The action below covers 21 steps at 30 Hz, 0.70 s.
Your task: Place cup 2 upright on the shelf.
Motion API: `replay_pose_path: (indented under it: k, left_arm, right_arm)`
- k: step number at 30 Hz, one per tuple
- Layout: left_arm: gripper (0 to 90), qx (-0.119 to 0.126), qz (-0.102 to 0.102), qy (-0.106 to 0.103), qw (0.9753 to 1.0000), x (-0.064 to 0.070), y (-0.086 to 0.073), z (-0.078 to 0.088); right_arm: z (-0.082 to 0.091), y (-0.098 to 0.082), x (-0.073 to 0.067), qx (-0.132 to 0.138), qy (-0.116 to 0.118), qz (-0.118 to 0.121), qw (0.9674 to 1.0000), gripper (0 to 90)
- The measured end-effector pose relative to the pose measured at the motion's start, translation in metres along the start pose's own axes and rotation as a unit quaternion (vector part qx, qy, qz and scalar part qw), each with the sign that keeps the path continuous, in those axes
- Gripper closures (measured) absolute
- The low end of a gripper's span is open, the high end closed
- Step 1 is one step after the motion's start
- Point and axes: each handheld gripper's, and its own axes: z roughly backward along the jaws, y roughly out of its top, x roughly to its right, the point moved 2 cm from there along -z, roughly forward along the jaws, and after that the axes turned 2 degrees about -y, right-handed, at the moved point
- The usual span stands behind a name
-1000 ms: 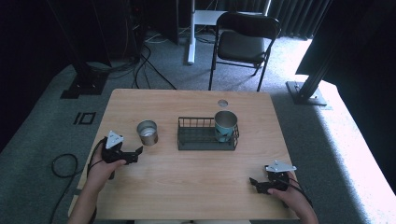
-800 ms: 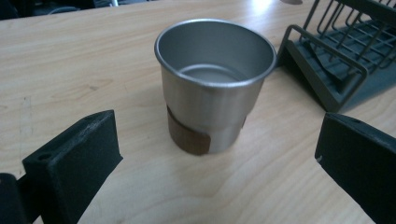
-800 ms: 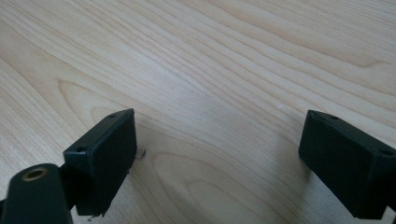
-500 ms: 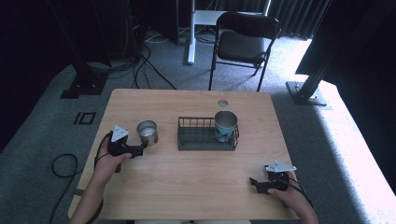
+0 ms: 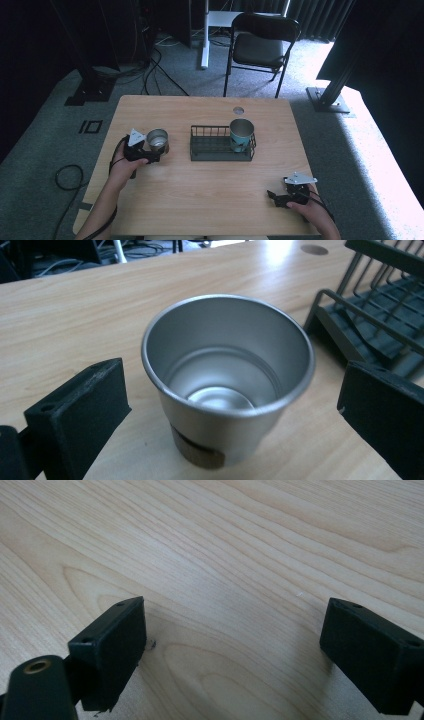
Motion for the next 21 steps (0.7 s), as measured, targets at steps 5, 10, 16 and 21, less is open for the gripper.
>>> replay_pose_path:
  k: [5,10,16,21]
  left_arm:
    - [0.5,0.006,-0.007,-0.004,1.0,-0.001,0.003,-0.007]
    - [0.5,0.009,-0.007,-0.005,0.9999,-0.001,0.007,-0.013]
    - [0.5,0.008,-0.022,0.0,0.9997,0.001,0.009,-0.019]
    - [0.5,0.014,-0.019,0.005,0.9997,0.001,0.008,-0.023]
  right_arm:
    - [0.0,0.0,0.0,0.0,0.0,0.0,1.0,10.9]
    - [0.0,0.0,0.0,0.0,0.0,0.0,1.0,11.0]
    - [0.0,0.0,0.0,0.0,0.0,0.0,1.0,11.0]
    - [0.0,0.0,0.0,0.0,0.0,0.0,1.0,11.0]
